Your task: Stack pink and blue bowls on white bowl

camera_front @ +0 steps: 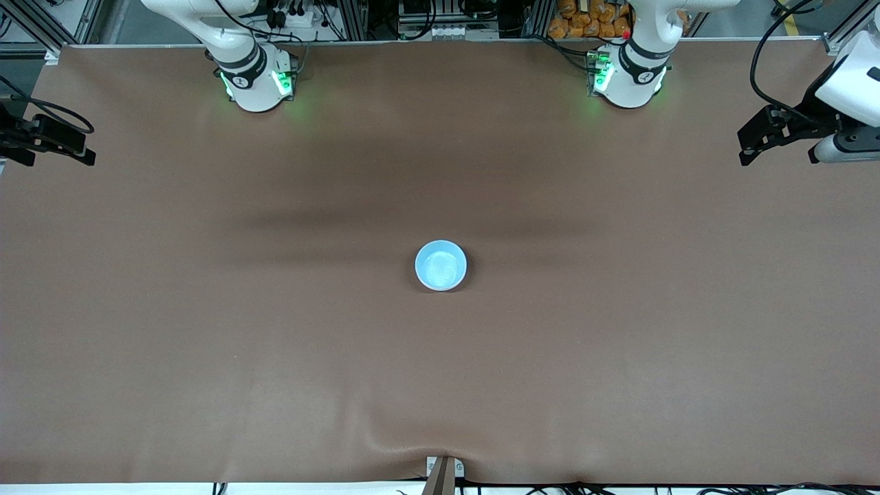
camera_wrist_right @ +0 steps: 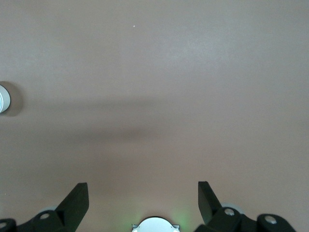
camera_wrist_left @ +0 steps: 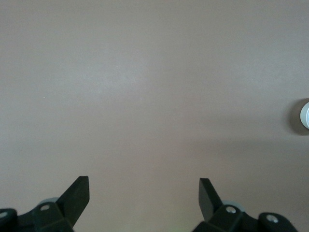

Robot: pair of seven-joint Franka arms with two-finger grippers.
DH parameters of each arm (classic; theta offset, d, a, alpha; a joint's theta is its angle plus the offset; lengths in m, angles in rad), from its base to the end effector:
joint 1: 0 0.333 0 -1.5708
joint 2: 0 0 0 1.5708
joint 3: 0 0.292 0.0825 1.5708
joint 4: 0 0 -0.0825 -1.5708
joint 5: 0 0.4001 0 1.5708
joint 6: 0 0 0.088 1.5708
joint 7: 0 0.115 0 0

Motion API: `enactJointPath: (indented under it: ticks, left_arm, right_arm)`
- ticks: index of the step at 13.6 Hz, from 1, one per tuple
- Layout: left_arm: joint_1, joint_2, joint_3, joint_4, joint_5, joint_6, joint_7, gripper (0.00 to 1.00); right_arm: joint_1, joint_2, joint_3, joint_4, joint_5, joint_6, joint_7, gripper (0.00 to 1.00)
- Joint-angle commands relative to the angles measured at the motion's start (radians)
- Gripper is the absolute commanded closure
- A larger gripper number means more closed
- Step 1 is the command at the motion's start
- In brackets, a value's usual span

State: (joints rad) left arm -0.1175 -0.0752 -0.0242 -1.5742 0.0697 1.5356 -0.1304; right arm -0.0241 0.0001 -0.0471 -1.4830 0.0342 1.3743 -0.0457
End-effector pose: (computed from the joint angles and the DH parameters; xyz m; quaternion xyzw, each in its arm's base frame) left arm 0.5412 -0.0694 0.6299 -0.9992 0.0038 -0.0230 0.0329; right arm 0.5478 -0.0346 0.6184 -0.9983 0.0103 0.0533 0.0201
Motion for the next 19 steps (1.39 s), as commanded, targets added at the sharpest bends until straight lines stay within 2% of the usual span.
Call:
enactJointPath:
  ticks: [1,19]
  left_arm:
    - [-0.005,-0.003,0.003,0.005,-0.010,-0.011,0.017,0.00]
    - [0.006,0.003,0.001,-0.010,-0.010,-0.057,0.018,0.00]
  right_arm:
    - [0.004,-0.015,0.001,-0.003,-0.013,-0.006,0.021,0.00]
    - [0.004,-0.008,0.001,-0.007,-0.007,-0.009,0.020,0.00]
